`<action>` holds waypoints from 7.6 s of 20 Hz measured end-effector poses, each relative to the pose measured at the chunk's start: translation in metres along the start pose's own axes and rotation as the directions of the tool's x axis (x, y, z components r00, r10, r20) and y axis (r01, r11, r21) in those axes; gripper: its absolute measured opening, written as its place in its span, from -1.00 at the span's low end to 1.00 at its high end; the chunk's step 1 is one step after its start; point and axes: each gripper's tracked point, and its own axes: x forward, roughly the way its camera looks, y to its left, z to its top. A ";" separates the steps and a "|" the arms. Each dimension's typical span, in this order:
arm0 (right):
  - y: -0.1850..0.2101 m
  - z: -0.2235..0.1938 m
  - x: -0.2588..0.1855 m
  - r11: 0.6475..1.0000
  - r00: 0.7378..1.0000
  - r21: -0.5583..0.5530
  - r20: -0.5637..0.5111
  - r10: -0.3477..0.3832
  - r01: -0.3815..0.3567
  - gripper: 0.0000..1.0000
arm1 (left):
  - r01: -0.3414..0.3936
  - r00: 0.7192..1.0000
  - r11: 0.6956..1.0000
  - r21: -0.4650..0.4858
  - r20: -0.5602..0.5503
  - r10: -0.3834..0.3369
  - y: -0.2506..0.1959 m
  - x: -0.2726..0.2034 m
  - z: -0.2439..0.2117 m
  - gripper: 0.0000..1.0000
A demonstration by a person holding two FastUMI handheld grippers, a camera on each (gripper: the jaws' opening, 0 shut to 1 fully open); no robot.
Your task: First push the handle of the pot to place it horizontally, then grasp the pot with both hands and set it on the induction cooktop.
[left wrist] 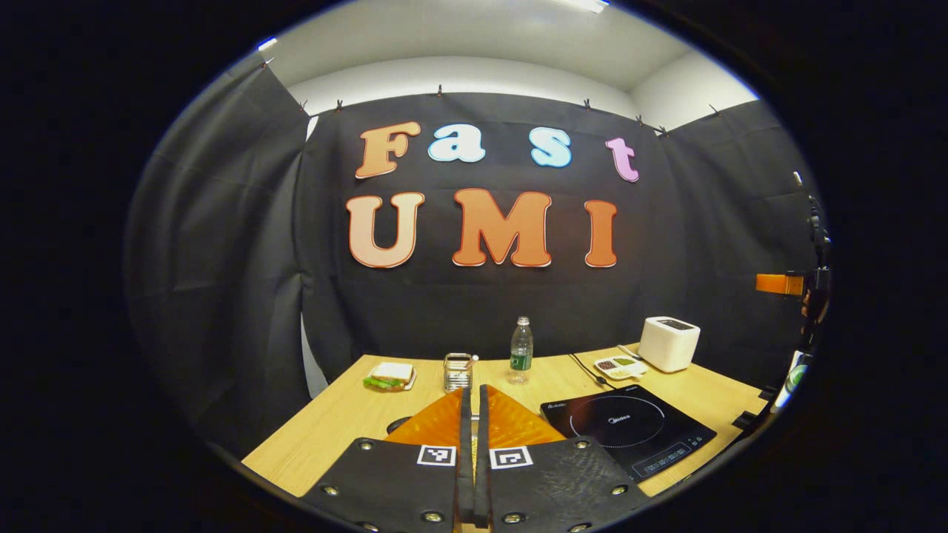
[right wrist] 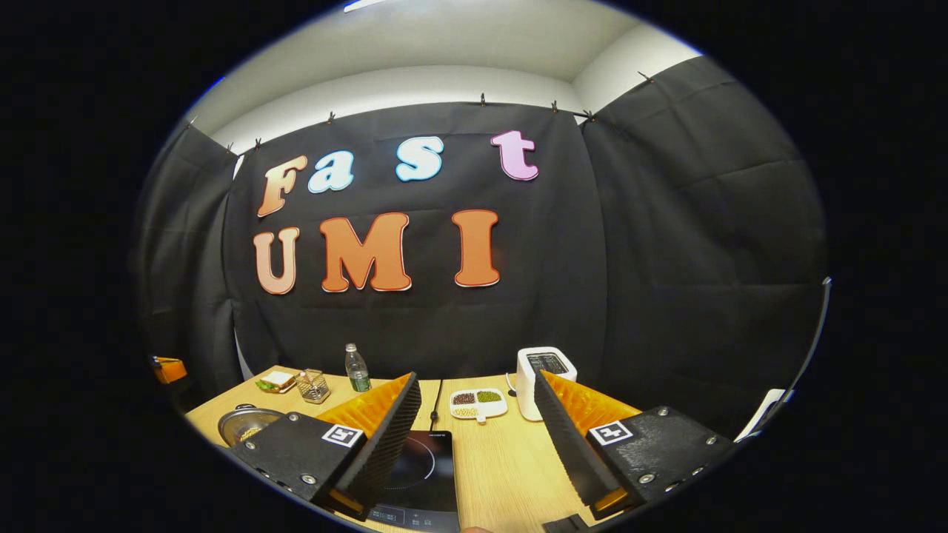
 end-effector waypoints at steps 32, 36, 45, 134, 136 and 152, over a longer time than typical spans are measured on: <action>-0.004 -0.039 0.016 1.000 0.997 0.020 -0.072 0.015 -0.014 0.90 | 0.170 0.844 0.975 -0.140 -0.490 -0.217 -0.096 -0.038 -0.232 -0.95; -0.004 -0.043 0.016 1.000 0.996 0.016 -0.086 0.020 -0.019 0.90 | 0.161 0.843 0.976 -0.145 -0.495 -0.212 -0.098 -0.028 -0.239 -0.95; -0.006 -0.047 0.018 1.000 0.995 0.019 -0.100 0.020 -0.018 0.90 | 0.163 0.847 0.974 -0.158 -0.483 -0.220 -0.105 -0.008 -0.237 -0.98; 0.290 -0.272 0.073 0.992 0.820 -0.057 -0.570 0.061 -0.114 0.91 | -0.030 0.921 1.000 0.005 -0.388 0.030 0.150 0.137 -0.214 0.37; 0.296 -0.279 0.073 0.991 0.805 -0.055 -0.589 0.069 -0.125 0.91 | -0.030 0.926 0.999 0.013 -0.376 0.033 0.151 0.139 -0.210 0.36; 0.314 -0.297 0.074 0.988 0.757 0.017 -0.641 0.127 -0.152 0.19 | -0.027 0.900 0.999 -0.044 -0.436 0.005 0.148 0.139 -0.226 0.01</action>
